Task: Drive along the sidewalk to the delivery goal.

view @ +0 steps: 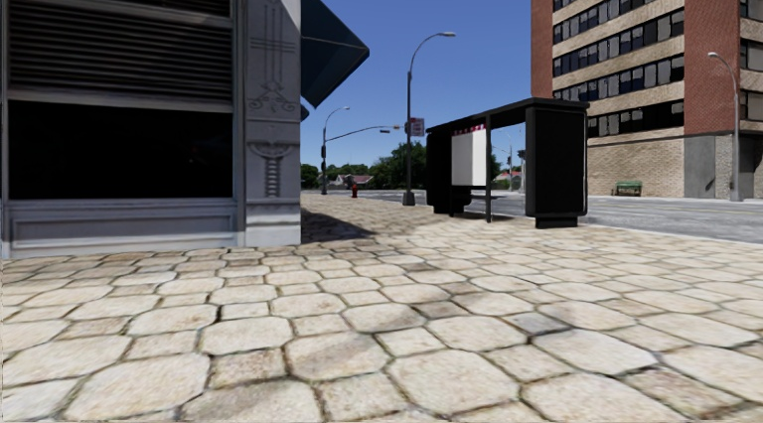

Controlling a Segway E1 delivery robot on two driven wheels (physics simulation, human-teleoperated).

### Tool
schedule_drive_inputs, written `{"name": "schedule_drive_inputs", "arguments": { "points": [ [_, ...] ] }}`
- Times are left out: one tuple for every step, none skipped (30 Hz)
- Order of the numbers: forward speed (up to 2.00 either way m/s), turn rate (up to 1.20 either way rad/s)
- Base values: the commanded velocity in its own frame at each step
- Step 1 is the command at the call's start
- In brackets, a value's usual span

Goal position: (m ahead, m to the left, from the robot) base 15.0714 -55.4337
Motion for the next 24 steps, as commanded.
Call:
{"name": "schedule_drive_inputs", "arguments": {
  "points": [
    [2.00,0.00],
    [2.00,0.00],
    [2.00,0.00],
    [2.00,0.00],
    [2.00,0.00],
    [2.00,0.00],
    [2.00,0.00],
    [2.00,0.00],
    [2.00,0.00],
    [2.00,0.00],
    [2.00,0.00],
    [2.00,0.00],
    [2.00,0.00],
    [2.00,0.00],
    [2.00,0.00],
    [2.00,0.00],
    [2.00,0.00],
    [2.00,0.00],
    [2.00,0.00],
    [2.00,0.00],
    [2.00,0.00],
    [2.00,0.00],
    [2.00,0.00],
    [2.00,0.00]
  ]
}}
